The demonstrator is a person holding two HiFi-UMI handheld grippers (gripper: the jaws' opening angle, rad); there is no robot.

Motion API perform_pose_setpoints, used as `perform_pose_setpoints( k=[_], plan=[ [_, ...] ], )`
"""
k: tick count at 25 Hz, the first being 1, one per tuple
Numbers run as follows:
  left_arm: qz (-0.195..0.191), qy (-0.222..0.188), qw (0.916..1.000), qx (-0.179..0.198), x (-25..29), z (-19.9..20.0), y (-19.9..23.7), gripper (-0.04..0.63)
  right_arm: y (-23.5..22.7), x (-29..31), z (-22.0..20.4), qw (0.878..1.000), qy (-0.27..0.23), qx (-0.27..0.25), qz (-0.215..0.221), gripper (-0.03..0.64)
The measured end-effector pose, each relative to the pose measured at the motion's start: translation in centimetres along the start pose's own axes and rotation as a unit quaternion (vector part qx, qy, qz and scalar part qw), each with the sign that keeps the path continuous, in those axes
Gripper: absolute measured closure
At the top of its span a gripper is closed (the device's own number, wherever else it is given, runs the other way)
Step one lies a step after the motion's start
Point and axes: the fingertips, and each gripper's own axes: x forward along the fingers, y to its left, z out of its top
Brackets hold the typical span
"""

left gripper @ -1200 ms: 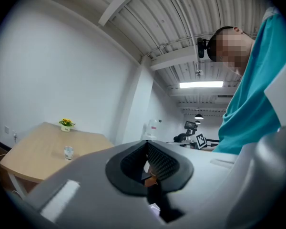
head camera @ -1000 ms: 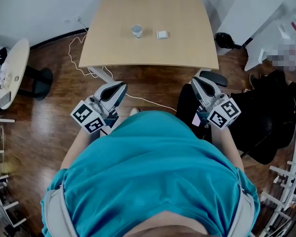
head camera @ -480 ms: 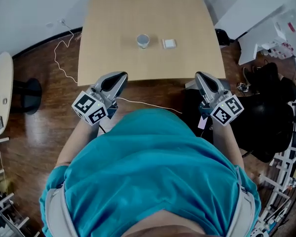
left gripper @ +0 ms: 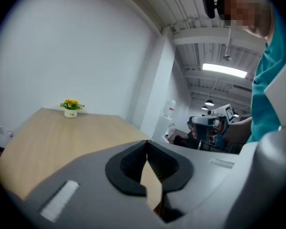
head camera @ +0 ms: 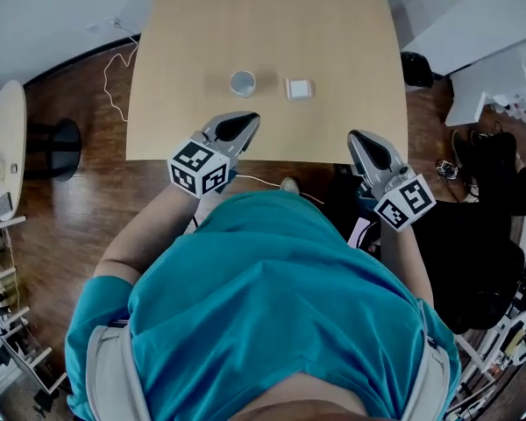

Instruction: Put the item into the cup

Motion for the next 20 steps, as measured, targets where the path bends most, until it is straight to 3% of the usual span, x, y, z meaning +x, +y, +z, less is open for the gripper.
perform_pose_setpoints(
  k=[4,7,13,18,20],
  plan=[
    [0.047,0.061,0.997,-0.004,8.0,-3.0,1.5,0.59,-4.3,0.6,-1.8,0.999,0.019,0.022,0.023,0.615],
    [0.072,0.113,0.9909,-0.001,12.8,-5.8,2.4,0.545,-6.3,0.2,-2.8,0.999,0.022,0.039,0.028,0.615],
    [0.099,0.195,0.9726,0.08,19.8,-11.3,4.5,0.437,-8.8,-0.3,-4.3,0.998,0.031,0.047,0.017,0.615],
    [0.098,0.256,0.948,0.161,22.8,-15.9,6.0,0.38,-9.5,-0.6,-5.2,0.998,0.035,0.049,0.004,0.615],
    [0.097,0.274,0.9405,0.176,23.6,-16.8,6.4,0.38,-9.5,-0.6,-5.1,0.998,0.035,0.05,0.003,0.615]
  ],
)
